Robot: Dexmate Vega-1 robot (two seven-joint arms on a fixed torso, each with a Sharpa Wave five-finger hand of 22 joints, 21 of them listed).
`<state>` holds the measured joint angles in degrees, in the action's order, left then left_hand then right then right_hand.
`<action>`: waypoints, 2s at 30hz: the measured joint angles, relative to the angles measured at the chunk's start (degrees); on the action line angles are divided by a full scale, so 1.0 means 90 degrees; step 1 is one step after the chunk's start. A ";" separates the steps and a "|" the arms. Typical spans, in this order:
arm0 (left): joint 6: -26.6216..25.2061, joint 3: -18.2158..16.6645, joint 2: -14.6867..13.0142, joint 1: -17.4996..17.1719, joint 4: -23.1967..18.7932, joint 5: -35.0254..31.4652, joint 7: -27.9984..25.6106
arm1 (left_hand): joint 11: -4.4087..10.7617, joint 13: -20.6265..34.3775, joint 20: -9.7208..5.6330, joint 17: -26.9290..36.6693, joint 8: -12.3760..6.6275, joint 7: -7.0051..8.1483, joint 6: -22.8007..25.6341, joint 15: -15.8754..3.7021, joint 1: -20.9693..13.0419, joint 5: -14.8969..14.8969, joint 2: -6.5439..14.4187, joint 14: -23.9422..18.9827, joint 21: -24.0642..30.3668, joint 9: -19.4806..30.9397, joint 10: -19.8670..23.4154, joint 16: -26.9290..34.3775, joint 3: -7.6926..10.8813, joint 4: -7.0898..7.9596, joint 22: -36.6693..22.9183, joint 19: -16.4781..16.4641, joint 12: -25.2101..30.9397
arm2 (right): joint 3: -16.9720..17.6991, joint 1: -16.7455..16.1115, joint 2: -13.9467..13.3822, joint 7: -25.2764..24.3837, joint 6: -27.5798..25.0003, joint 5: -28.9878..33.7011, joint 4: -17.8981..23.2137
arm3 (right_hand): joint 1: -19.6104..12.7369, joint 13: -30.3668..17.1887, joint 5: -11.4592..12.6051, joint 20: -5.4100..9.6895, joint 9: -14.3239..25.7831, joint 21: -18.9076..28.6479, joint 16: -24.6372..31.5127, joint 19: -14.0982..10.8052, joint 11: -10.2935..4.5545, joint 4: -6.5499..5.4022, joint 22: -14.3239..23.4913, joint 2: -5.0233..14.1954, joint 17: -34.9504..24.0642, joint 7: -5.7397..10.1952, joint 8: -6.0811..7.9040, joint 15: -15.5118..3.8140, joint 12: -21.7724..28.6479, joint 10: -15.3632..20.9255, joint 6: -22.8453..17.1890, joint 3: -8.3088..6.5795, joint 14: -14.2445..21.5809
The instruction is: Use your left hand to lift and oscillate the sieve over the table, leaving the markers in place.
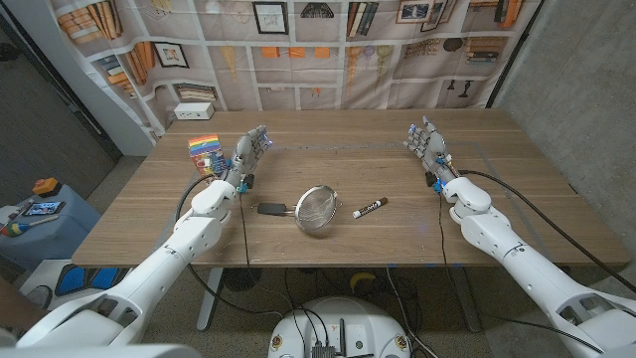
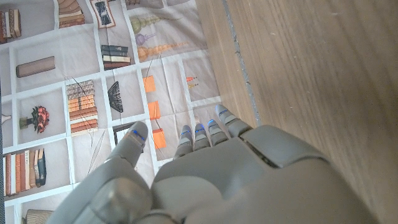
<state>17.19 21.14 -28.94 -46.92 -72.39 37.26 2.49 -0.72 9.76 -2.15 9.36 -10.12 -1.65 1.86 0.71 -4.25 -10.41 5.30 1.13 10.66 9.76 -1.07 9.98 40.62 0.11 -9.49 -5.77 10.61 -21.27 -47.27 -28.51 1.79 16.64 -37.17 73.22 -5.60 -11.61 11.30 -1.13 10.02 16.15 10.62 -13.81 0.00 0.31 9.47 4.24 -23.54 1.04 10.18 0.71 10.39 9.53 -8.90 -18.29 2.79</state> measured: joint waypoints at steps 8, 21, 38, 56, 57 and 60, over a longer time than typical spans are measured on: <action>0.0067 -0.0033 0.0012 0.0049 0.0069 -0.0027 -0.0035 | 0.0024 0.0000 0.0034 -0.0003 -0.0008 0.0001 0.0046 -0.0023 -0.0026 0.0000 0.0026 -0.0023 0.0000 0.0000 0.0025 0.0000 -0.0001 -0.0054 0.0000 -0.0033 0.0029 | 0.0013 0.0049 0.0067 0.0020 0.0183 0.0003 -0.0110 | 0.0000 0.0001 0.0000 0.0000 -0.0001 0.0000 0.0000 0.0000 0.0000 0.0000 0.0002 0.0000 0.0008 0.0000 0.0000 0.0000 0.0024 0.0000 0.0000 0.0000 0.0000; -0.0086 -0.0049 -0.0183 -0.0092 -0.0372 -0.0142 -0.0229 | 0.0184 -0.0001 0.0000 -0.0003 -0.0078 0.0114 0.0319 -0.0137 -0.0249 0.0000 0.0140 -0.0137 0.0000 -0.0001 0.0233 0.0000 0.0063 -0.0513 0.0005 -0.0136 0.0073 | 0.0073 -0.0095 0.0011 -0.0102 0.0265 0.0041 0.0034 | 0.0000 0.0018 0.0000 0.0036 -0.0001 -0.0031 0.0000 -0.0035 0.0000 0.0027 0.0001 0.0000 0.0050 0.0000 0.0026 0.0000 0.0024 -0.0001 -0.0045 -0.0026 -0.0001; -0.0263 -0.0040 -0.0540 -0.0460 -0.1149 -0.0506 -0.0620 | 0.0455 -0.0002 -0.0001 -0.0003 -0.0152 0.0316 0.0657 -0.0310 -0.0940 0.0030 0.0049 -0.0359 0.0000 -0.0002 0.0596 0.0000 0.0203 -0.1211 0.0019 -0.0344 0.0073 | 0.0126 -0.0193 -0.0116 0.0029 0.0272 -0.0022 0.0083 | 0.0000 0.0047 0.0000 0.0082 -0.0002 -0.0124 0.0000 0.0013 0.0000 0.0027 -0.0008 0.0000 0.0124 -0.0001 0.0025 -0.0070 0.0023 -0.0001 -0.0045 -0.0026 -0.0002; -0.0640 -0.0221 -0.1252 -0.0971 -0.2075 -0.0877 -0.0867 | 0.0769 0.0029 -0.0022 -0.0002 -0.0251 0.0570 0.1297 -0.0307 -0.1947 -0.0024 -0.0542 -0.0879 0.0000 -0.0002 0.1137 0.0024 0.0276 -0.1283 0.0018 -0.0637 0.0122 | 0.0129 -0.0178 -0.0129 0.0093 0.0425 0.0046 -0.0049 | 0.0001 0.0046 0.0000 0.0230 -0.0003 -0.0173 0.0022 0.0002 0.0000 0.0071 -0.0015 0.0000 0.0198 -0.0001 0.0025 -0.0138 0.0022 -0.0001 -0.0044 -0.0070 -0.0001; -0.0664 -0.0227 -0.1275 -0.0984 -0.2097 -0.0895 -0.0870 | 0.0798 0.0029 -0.0022 -0.0002 -0.0251 0.0594 0.1321 -0.0330 -0.1997 -0.0024 -0.0556 -0.0904 0.0000 -0.0002 0.1167 0.0024 0.0276 -0.1283 0.0018 -0.0637 0.0122 | 0.0129 -0.0179 -0.0129 0.0093 0.0425 0.0046 -0.0049 | 0.0001 0.0046 0.0000 0.0230 -0.0003 -0.0206 0.0022 0.0002 0.0000 0.0071 -0.0015 0.0000 0.0198 -0.0001 0.0025 -0.0138 0.0022 -0.0001 -0.0044 -0.0070 -0.0001; -0.0717 -0.0279 -0.1443 -0.1085 -0.2276 -0.0954 -0.0876 | 0.0807 0.0029 0.0001 -0.0002 -0.0251 0.0604 0.1400 -0.0309 -0.2084 -0.0024 -0.0639 -0.0950 -0.0001 -0.0002 0.1223 0.0024 0.0276 -0.1283 0.0018 -0.0660 0.0122 | 0.0129 -0.0178 -0.0129 0.0066 0.0446 0.0070 -0.0057 | 0.0000 0.0046 0.0000 0.0230 -0.0003 -0.0219 0.0022 0.0002 0.0000 0.0071 -0.0015 0.0000 0.0211 -0.0001 0.0025 -0.0138 0.0022 -0.0001 -0.0044 -0.0070 -0.0001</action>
<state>10.73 18.63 -41.93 -56.69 -92.87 28.68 -5.40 6.54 10.02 -2.14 9.34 -12.37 3.78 14.46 -2.08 -23.01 -10.63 -0.46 -7.41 10.66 9.74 9.94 10.20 43.10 -11.43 -9.34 -11.71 11.71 -20.11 -48.88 -29.67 2.39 20.65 -36.54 72.71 -5.60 -11.19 11.30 0.94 9.99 14.18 10.82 -13.80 -0.01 0.94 9.33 4.24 -21.65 1.03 10.41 -0.53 10.59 9.52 -9.30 -18.92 2.77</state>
